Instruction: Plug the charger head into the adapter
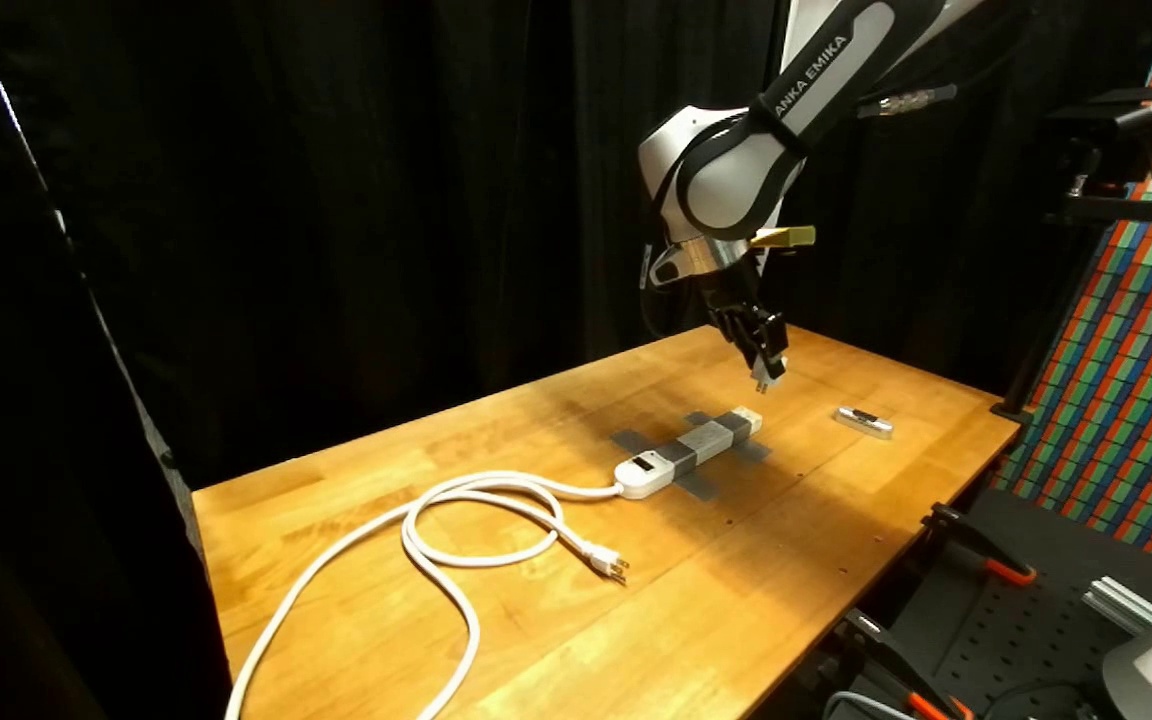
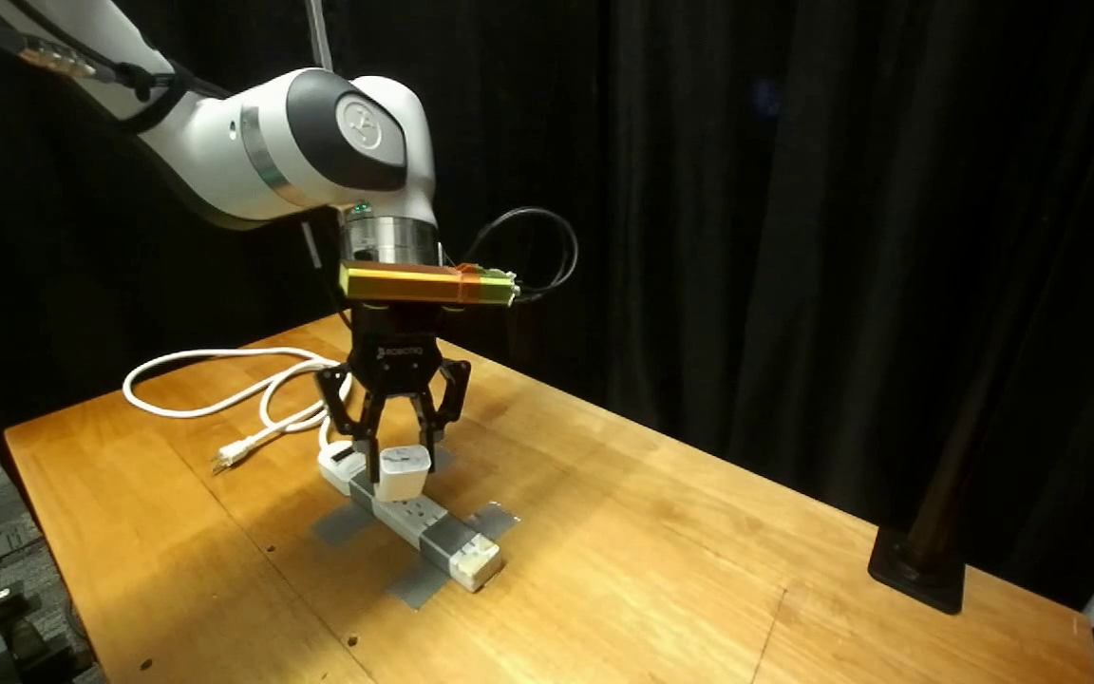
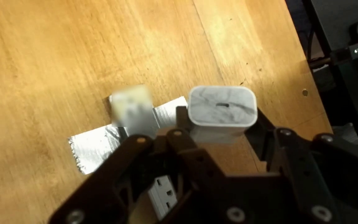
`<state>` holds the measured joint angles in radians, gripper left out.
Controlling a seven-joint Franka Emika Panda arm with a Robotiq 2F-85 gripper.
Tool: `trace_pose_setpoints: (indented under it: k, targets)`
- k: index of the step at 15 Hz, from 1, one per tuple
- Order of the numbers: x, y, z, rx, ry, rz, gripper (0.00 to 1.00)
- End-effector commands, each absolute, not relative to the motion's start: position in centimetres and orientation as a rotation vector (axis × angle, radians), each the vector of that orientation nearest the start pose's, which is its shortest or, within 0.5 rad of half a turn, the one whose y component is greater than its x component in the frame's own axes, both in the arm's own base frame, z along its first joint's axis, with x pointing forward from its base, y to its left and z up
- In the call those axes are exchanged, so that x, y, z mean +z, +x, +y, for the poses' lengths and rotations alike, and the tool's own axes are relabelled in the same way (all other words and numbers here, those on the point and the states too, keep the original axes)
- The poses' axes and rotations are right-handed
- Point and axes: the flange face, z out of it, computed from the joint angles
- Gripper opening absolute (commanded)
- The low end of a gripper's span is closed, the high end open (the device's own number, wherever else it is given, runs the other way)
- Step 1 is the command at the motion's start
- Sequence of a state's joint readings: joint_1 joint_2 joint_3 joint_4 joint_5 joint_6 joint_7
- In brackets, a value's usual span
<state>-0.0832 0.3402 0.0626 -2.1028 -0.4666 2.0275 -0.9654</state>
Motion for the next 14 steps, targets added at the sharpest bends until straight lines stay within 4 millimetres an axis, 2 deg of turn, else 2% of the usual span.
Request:
trace_pose_setpoints:
  k: [1, 3, 4, 11, 14]
  targets:
    - [23.3, 53.5, -3.7, 0.839, -2.558, -1.830, 0.48]
    - [23.3, 53.5, -3.8, 0.840, -2.558, -1.829, 0.48]
    - [23.0, 53.6, -3.5, 0.872, -2.526, -1.860, 0.23]
    - [20.2, 54.8, 0.7, 1.031, -2.387, -2.436, 0.23]
    - [19.7, 55.3, 1.6, 1.007, -2.394, -2.585, 0.23]
